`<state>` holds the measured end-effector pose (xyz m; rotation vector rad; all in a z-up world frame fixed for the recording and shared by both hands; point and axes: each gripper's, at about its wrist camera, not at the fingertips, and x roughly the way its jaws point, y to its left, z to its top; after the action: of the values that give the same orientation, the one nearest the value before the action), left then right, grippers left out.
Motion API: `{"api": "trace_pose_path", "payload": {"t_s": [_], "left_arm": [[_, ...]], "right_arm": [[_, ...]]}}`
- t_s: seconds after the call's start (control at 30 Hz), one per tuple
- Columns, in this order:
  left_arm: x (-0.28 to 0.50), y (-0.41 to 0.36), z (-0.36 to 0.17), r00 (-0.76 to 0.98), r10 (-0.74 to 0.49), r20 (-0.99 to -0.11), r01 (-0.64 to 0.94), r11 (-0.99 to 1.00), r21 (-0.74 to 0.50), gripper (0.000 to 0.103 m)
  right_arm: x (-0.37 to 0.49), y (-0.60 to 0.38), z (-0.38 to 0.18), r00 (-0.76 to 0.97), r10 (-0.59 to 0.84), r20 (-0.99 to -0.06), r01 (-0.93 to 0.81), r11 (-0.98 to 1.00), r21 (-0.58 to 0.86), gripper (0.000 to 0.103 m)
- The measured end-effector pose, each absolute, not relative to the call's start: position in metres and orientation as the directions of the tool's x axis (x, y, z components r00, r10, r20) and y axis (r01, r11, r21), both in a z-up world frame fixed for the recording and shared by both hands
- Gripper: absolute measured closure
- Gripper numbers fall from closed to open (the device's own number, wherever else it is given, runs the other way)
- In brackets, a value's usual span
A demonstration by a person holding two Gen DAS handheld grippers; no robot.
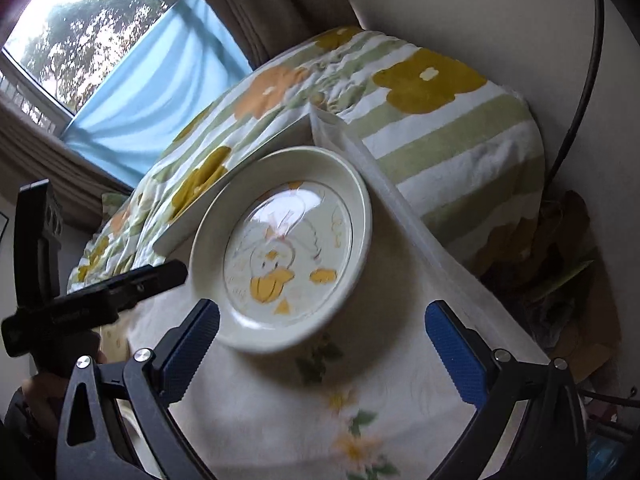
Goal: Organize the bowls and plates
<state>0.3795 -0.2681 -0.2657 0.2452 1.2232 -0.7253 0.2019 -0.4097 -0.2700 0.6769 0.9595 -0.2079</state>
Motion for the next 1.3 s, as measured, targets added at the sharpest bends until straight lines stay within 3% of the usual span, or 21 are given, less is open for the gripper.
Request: {"api": "trace_pose_path", "payload": {"t_s": [0.03,0.07,0.1,0.33,0.43,0.9,1.3], "left_arm": [[0.383,-0.273,-0.272,0.140,-0.360,-0.922,0.638,0.745,-0.194,0.041],[0.385,-0.276,-0.278,0.130,-0.350,-0.928,0.646,0.740,-0.189,0.053],[0.386,-0.278,-0.282,0.121,-0.343,-0.931,0.650,0.736,-0.187,0.056],[0.394,-0.283,-0.296,0.091,-0.376,-0.922,0.659,0.717,-0.227,0.081],[0.396,-0.284,-0.298,0.092,-0.382,-0.920,0.657,0.717,-0.232,0.082],[0.367,-0.271,-0.252,0.205,-0.397,-0.895,0.683,0.713,-0.159,0.082],[0.283,-0.161,-0.171,0.331,-0.433,-0.838,0.566,0.802,-0.191,0.082]], "right_arm": [[0.205,-0.413,-0.273,0.574,0.126,-0.809,0.453,0.774,0.442,0.007],[0.207,-0.413,-0.275,0.574,0.128,-0.809,0.453,0.773,0.444,0.017],[0.211,-0.414,-0.278,0.569,0.129,-0.812,0.454,0.774,0.442,0.028],[0.228,-0.419,-0.291,0.558,0.109,-0.822,0.469,0.776,0.421,0.072],[0.231,-0.421,-0.295,0.542,0.088,-0.836,0.488,0.777,0.398,0.085],[0.219,-0.412,-0.267,0.576,0.072,-0.814,0.413,0.834,0.366,0.087],[0.173,-0.342,-0.176,0.657,0.110,-0.746,0.214,0.921,0.325,0.087]]}}
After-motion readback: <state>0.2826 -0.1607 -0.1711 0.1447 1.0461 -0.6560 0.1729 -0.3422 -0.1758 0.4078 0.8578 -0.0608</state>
